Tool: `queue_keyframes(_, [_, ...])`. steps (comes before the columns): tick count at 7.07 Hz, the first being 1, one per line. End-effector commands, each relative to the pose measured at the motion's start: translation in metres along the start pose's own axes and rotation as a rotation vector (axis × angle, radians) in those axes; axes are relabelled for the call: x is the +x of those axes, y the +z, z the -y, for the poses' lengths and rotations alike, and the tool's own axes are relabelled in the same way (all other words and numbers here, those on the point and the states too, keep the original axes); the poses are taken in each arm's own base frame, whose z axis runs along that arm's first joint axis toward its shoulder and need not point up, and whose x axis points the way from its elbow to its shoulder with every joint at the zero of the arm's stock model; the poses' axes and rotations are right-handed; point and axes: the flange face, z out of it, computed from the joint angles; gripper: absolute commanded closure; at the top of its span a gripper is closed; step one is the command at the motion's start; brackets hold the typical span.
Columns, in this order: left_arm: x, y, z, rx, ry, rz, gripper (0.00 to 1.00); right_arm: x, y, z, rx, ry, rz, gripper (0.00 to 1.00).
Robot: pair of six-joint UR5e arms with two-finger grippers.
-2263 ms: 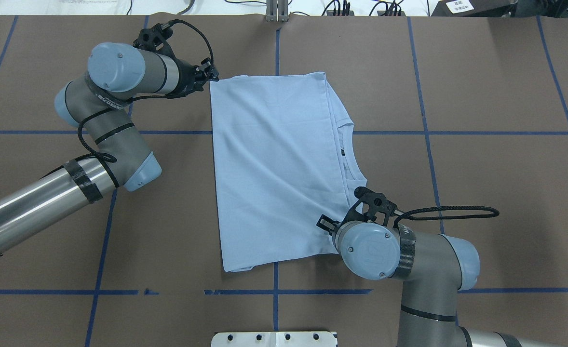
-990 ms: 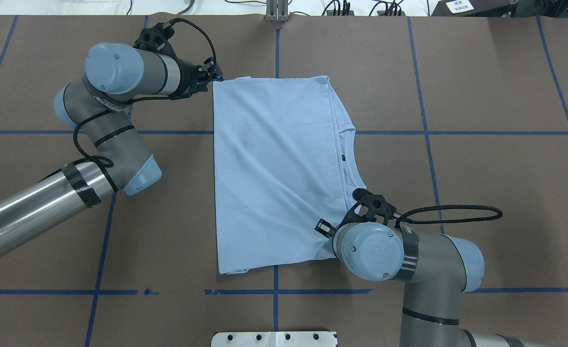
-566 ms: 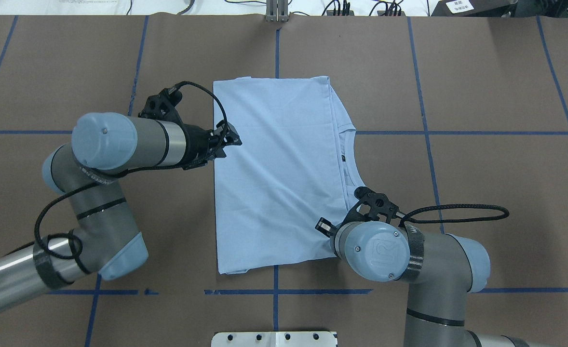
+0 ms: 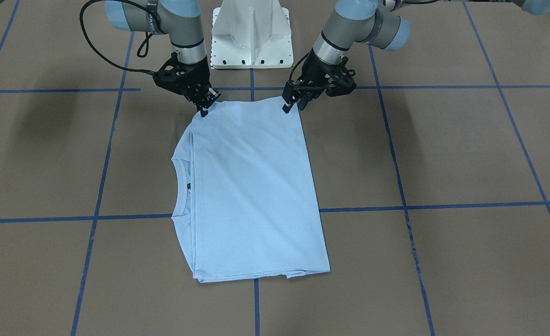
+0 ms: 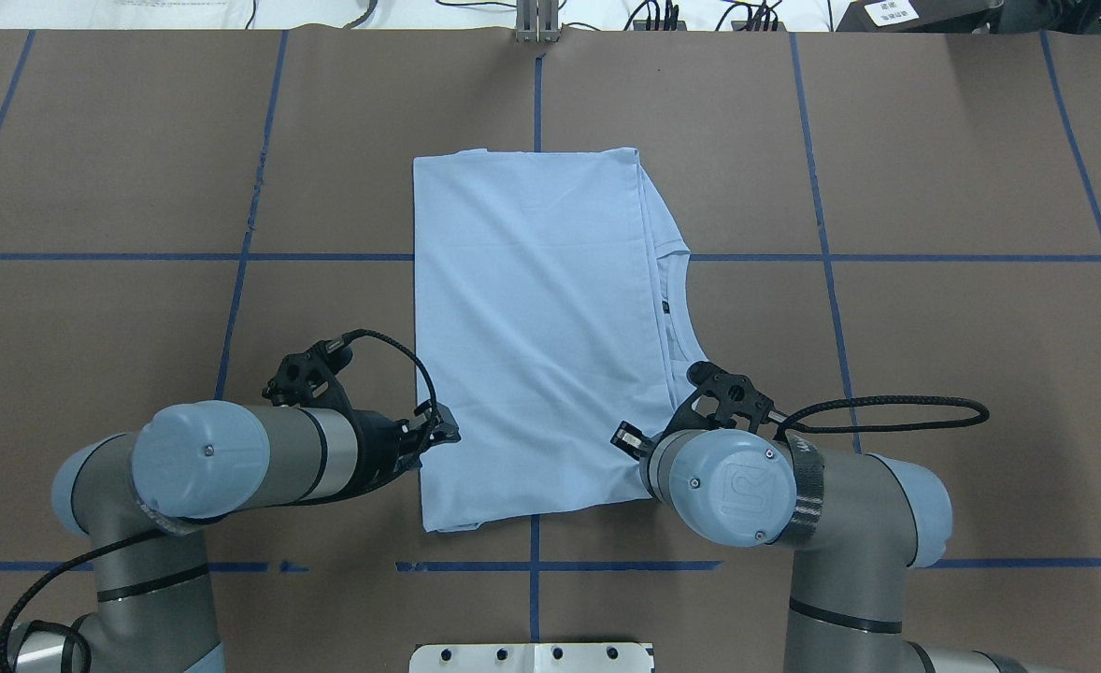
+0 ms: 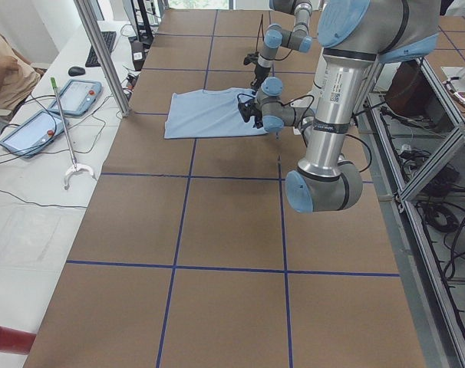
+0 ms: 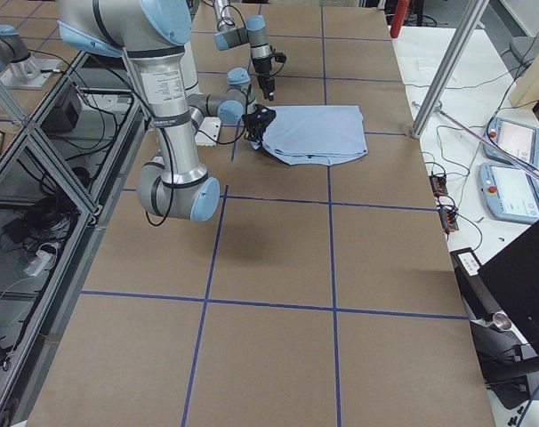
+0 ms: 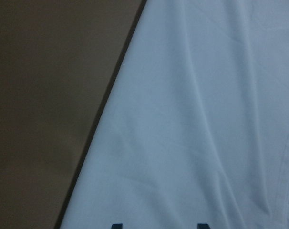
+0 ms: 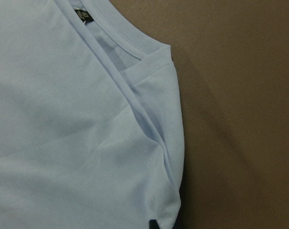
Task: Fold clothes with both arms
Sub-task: 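Move the left gripper down to the shirt's corner nearest the robot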
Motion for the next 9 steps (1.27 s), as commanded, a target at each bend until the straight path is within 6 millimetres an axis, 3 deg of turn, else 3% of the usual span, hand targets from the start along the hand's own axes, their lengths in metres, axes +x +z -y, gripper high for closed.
queue_keyframes(1, [-0.022,0.017,-0.025,-0.024,-0.037,0.070,0.38,0.000,-0.001,0.000,0.000,0.000,0.002,1.00])
queue_keyframes(4, [-0.029,0.022,-0.041,-0.044,-0.048,0.089,0.41,0.000,-0.001,0.000,-0.001,0.000,0.002,1.00])
queue_keyframes(6, [-0.030,0.023,-0.040,-0.042,-0.049,0.091,0.61,-0.001,-0.002,-0.001,-0.005,-0.001,0.005,1.00])
queue_keyframes(8, [-0.030,0.023,-0.044,-0.049,-0.059,0.092,0.99,-0.002,-0.003,-0.001,-0.004,0.001,0.007,1.00])
queue_keyframes(9, [-0.030,0.022,-0.044,-0.049,-0.057,0.090,1.00,-0.002,-0.004,-0.001,-0.005,0.001,0.008,1.00])
